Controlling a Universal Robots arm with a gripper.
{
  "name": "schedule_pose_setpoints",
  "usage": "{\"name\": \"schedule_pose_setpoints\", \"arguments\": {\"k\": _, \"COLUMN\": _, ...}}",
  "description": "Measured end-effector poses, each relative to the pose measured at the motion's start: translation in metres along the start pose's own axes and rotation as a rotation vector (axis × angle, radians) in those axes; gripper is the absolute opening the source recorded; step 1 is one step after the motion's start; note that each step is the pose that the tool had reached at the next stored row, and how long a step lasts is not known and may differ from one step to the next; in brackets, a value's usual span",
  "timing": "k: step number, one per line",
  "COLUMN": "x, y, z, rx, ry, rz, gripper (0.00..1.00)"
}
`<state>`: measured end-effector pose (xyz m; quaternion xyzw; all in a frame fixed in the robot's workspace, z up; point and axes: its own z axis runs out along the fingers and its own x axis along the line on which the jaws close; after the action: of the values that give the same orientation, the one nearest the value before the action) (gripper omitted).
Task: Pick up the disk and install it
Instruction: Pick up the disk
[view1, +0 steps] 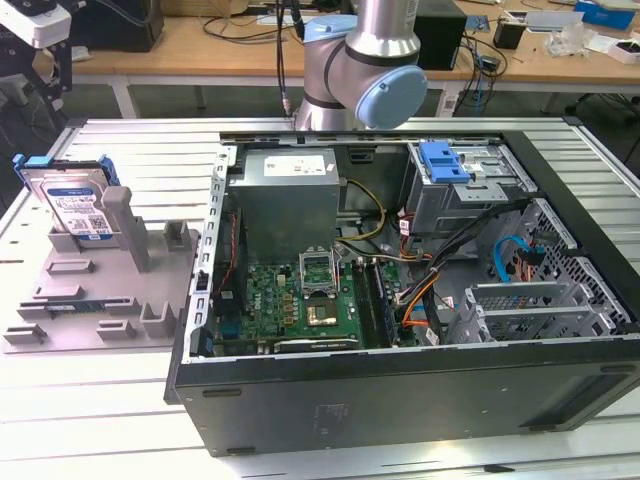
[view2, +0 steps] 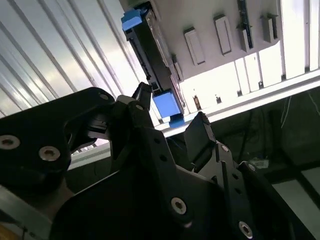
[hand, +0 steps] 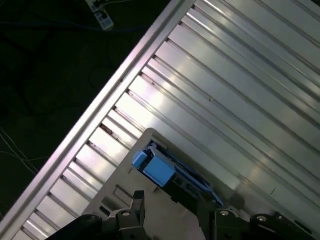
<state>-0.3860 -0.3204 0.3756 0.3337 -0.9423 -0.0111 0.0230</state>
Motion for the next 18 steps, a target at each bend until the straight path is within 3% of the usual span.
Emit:
{"name": "schedule_pose_setpoints", "arguments": {"k": 5, "x": 0.0, "y": 0.0, "z": 0.0, "rx": 0.0036, "ry": 0.0038, "rz": -0.101, "gripper": 0.54}}
{"name": "schedule_pose_setpoints", "arguments": {"k": 12, "x": 0.0, "y": 0.0, "z": 0.0001, "rx": 0.0124, "ry": 0.0126, "rz": -0.346, "gripper": 0.54}}
{"name": "schedule_pose_setpoints", "arguments": {"k": 14, "x": 0.0, "y": 0.0, "z": 0.0, "rx": 0.0138, "ry": 0.0141, "rz": -0.386, "gripper": 0.54}}
{"name": "schedule_pose_setpoints", "arguments": {"k": 16, "x": 0.0, "y": 0.0, "z": 0.0001, "rx": 0.0168, "ry": 0.017, "rz": -0.466, "gripper": 0.54}}
{"name": "schedule_pose_setpoints", "arguments": {"k": 18, "x": 0.0, "y": 0.0, "z": 0.0, "rx": 0.0185, "ry": 0.0187, "rz": -0.513, "gripper": 0.54}}
